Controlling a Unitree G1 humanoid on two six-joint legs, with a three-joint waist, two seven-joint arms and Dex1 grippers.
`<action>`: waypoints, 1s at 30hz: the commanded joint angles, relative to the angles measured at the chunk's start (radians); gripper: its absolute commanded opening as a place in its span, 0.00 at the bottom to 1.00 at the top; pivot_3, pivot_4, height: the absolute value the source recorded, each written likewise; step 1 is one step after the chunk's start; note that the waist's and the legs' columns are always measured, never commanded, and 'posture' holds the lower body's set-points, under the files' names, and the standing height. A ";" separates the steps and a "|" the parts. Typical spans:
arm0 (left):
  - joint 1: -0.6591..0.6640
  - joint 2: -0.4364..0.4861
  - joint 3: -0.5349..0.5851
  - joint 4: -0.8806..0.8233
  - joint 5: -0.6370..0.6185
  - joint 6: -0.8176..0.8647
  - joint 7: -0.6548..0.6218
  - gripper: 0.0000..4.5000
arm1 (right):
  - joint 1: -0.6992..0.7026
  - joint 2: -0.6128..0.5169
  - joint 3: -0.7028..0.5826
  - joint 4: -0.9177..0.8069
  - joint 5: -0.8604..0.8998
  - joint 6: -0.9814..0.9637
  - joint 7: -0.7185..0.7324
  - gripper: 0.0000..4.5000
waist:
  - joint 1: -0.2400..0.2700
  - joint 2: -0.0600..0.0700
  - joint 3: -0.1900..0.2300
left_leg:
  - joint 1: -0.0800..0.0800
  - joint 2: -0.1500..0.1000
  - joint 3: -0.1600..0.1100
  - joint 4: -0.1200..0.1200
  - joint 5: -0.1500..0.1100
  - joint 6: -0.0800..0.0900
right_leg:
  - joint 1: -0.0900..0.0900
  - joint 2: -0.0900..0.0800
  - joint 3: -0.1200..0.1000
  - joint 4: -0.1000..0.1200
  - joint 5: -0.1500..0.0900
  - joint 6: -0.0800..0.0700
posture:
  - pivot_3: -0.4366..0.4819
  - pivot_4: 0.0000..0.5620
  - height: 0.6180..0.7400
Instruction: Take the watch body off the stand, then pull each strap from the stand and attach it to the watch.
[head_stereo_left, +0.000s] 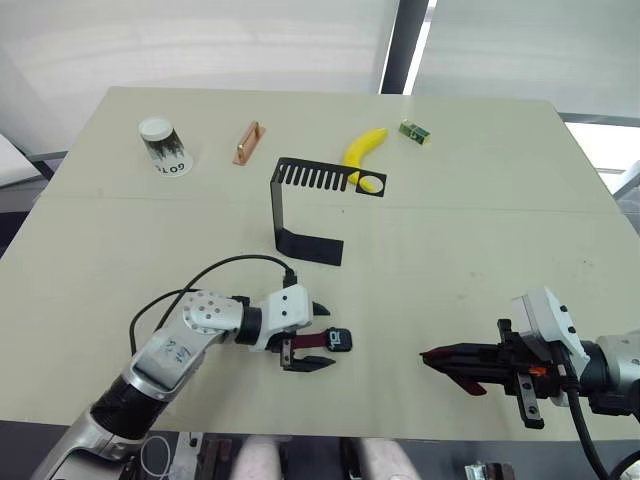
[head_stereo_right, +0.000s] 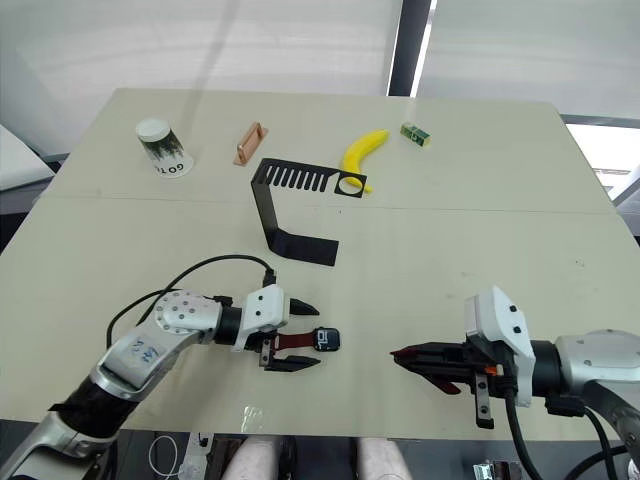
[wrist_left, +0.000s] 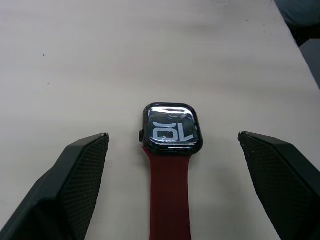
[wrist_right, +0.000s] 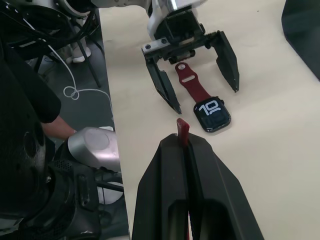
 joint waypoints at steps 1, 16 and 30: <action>-0.007 -0.036 -0.039 0.002 0.052 -0.020 0.019 0.99 | -0.003 -0.003 -0.010 -0.024 0.006 -0.014 -0.005 0.00 | 0.001 0.000 0.000 | 0.000 0.000 0.000 0.000 0.000 0.000 | 0.000 0.000 0.000 0.000 0.000 0.000 | 0.48 0.27 1.00; 0.019 -0.061 -0.014 0.012 0.079 0.011 0.011 0.61 | -0.014 0.004 0.040 -0.009 -0.029 -0.025 -0.016 0.00 | 0.001 0.000 0.000 | 0.002 0.000 0.000 0.001 0.000 0.000 | 0.001 0.000 0.000 0.003 0.000 0.000 | 0.48 0.27 1.00; 0.009 -0.052 0.009 0.042 0.069 -0.007 -0.028 0.36 | -0.068 0.006 0.080 0.018 -0.076 -0.057 -0.014 0.00 | 0.001 0.000 0.000 | 0.007 0.000 0.000 0.000 0.000 0.000 | 0.007 0.000 0.000 0.001 0.000 0.000 | 0.48 0.27 1.00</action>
